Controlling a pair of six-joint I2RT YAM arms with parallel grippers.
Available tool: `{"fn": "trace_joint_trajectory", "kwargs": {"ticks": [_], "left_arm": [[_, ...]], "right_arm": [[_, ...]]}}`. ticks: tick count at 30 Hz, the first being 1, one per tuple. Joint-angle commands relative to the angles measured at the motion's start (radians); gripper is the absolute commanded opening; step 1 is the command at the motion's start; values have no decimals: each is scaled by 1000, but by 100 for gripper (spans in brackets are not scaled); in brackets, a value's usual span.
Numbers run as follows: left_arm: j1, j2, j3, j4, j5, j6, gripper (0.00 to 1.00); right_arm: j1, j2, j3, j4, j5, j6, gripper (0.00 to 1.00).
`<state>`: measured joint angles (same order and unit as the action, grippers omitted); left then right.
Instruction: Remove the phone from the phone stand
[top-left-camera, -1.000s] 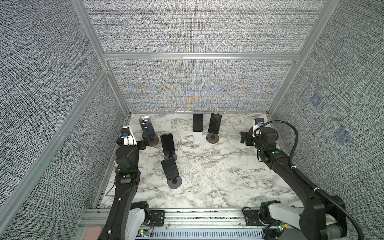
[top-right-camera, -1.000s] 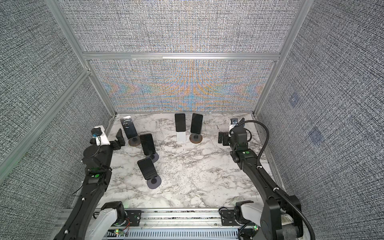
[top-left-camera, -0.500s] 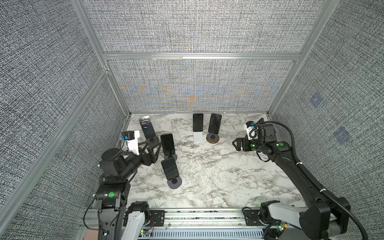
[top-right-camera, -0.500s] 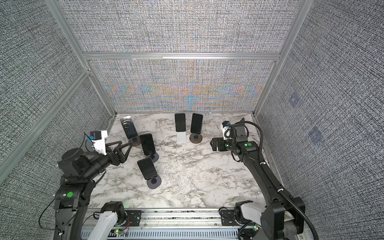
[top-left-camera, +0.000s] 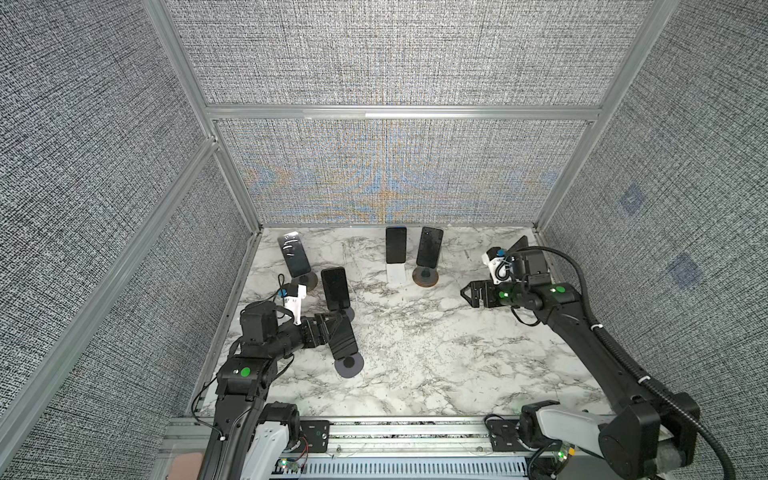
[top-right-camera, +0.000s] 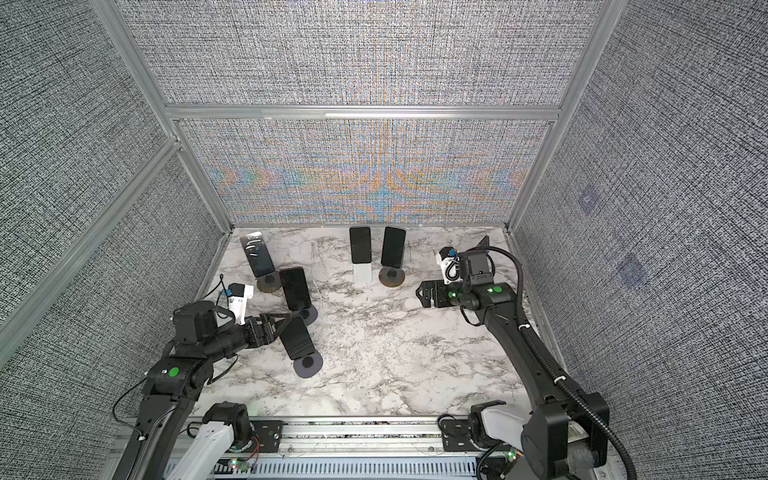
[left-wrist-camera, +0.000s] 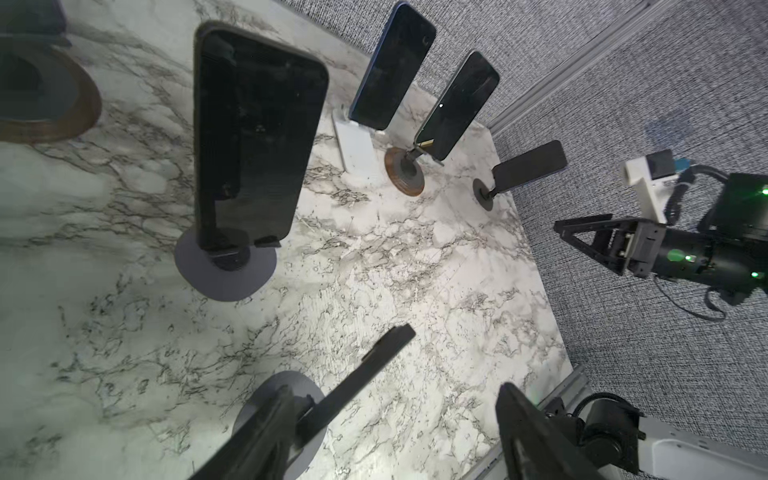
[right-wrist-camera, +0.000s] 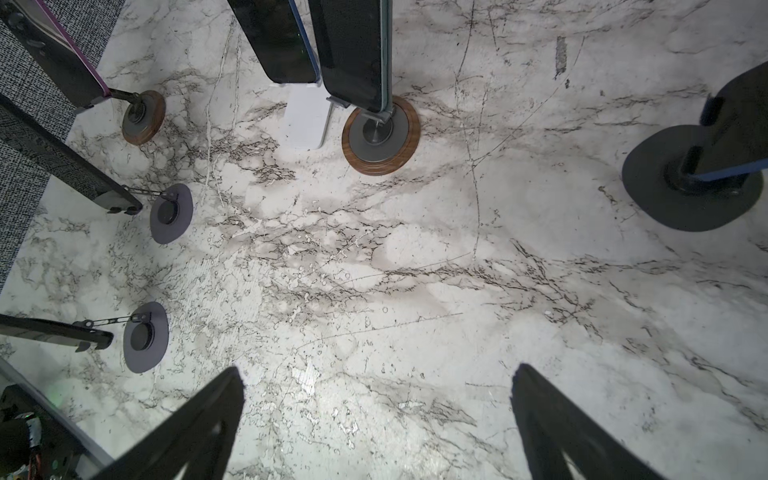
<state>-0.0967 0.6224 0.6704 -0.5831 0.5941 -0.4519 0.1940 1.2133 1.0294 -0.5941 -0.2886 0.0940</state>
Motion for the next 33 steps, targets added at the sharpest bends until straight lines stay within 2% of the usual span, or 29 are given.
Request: {"fn": "trace_joint_trajectory", "kwargs": {"ticks": [1, 5, 14, 33], "left_arm": [[-5, 4, -11, 51, -70, 18, 75], [-12, 20, -51, 109, -68, 12, 65], [-29, 75, -65, 161, -65, 9, 50], [-100, 109, -88, 183, -135, -1, 41]], "right_arm": [[2, -7, -2, 3, -9, -8, 99], [1, -8, 0, 6, -7, -14, 99], [1, 5, -3, 13, -5, -14, 99], [0, 18, -2, 13, 0, -36, 99]]}}
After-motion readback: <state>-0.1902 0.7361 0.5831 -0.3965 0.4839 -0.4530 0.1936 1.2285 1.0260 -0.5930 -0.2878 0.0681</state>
